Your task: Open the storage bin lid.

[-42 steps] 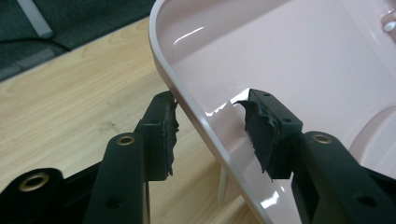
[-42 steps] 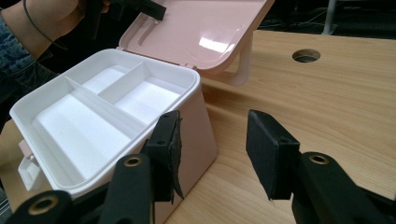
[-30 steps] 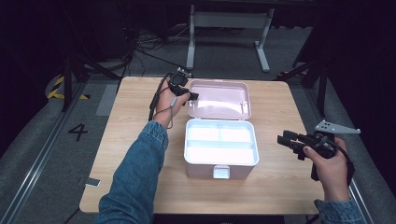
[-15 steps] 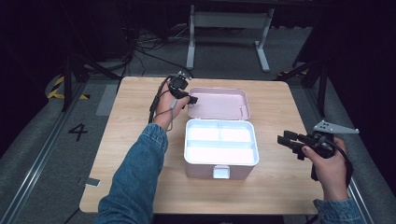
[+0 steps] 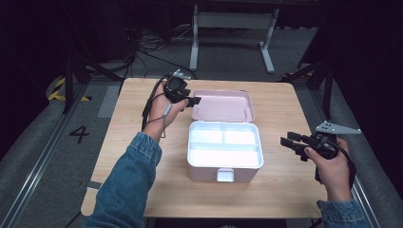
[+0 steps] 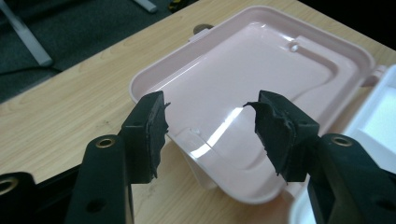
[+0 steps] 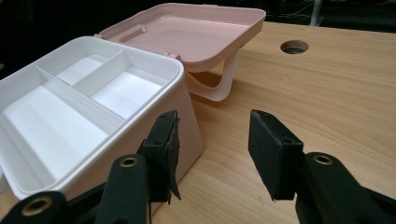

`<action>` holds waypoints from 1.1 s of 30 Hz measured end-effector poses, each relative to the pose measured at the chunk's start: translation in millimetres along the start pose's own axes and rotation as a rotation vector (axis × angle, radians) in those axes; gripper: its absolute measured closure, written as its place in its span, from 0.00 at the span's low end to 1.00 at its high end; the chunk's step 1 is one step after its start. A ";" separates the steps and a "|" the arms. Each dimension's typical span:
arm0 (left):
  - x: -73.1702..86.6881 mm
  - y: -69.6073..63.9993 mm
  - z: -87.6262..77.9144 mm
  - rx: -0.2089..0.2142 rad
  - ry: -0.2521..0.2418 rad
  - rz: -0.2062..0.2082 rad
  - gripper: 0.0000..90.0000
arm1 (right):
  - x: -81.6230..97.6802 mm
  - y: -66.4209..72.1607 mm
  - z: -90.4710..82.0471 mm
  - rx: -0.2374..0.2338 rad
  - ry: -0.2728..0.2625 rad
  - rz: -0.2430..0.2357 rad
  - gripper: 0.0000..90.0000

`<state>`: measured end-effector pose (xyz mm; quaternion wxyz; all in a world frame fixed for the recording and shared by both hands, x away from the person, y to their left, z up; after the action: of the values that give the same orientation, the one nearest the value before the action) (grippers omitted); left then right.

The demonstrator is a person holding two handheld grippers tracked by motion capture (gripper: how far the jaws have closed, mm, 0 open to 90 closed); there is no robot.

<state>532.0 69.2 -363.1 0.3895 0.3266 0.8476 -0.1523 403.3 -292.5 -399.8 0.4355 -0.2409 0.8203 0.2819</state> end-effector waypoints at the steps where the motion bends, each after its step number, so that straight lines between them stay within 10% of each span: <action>1: 0.4 -1.3 -6.6 -0.004 -0.007 0.012 0.48 | -0.6 -1.2 0.4 0.003 0.003 0.002 0.60; 17: 49.9 -10.1 -92.8 -0.027 -0.012 0.085 0.42 | -10.6 -18.9 18.2 -0.001 0.034 0.004 0.58; 33: 114.5 -19.0 -105.9 -0.024 0.028 0.092 0.41 | -4.8 -35.1 18.7 0.024 0.096 -0.018 0.57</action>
<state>404.5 159.2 -381.1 0.3879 0.3627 0.8389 -0.1194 439.0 -304.6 -413.3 0.4010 -0.2563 0.8413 0.2564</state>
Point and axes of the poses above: each handheld gripper's, and its own axes: z roughly forward along the jaws, x roughly out of its underside, y roughly to its left, the point moved 7 cm from there along z, roughly forward along the jaws, and after that the axes turned 5 degrees about -x, right-handed, at the moved point
